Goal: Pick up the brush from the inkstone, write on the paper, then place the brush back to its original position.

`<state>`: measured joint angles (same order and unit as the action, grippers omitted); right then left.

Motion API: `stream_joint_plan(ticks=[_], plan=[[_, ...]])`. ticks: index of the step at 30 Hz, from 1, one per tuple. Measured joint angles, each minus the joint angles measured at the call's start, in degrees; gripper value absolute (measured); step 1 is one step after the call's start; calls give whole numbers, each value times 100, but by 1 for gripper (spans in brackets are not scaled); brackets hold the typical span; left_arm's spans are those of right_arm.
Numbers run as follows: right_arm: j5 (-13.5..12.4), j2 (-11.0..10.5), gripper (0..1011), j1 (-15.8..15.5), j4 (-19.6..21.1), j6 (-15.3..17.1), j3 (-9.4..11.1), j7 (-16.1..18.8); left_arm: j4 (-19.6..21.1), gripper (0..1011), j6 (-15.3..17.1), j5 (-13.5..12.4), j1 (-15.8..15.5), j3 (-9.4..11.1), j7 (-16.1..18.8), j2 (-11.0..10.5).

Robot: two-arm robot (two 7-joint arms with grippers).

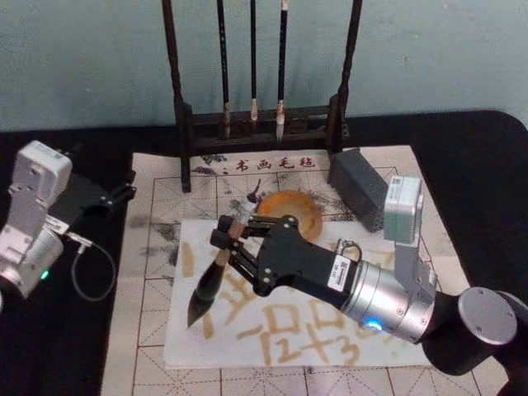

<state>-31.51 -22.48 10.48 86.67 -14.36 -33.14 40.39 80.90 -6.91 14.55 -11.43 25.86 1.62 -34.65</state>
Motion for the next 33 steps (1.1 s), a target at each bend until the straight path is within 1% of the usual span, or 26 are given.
stream_joint_plan(ticks=[5,15,33], plan=[[74,41,179,3,-53,-78,-1,-13,0,1001,0,0,0,0,0,0],[161,39,179,-26,-73,-210,28,6,0,1001,0,0,0,0,0,0],[258,-101,179,-118,1,-328,117,75,0,1001,0,0,0,0,0,0]])
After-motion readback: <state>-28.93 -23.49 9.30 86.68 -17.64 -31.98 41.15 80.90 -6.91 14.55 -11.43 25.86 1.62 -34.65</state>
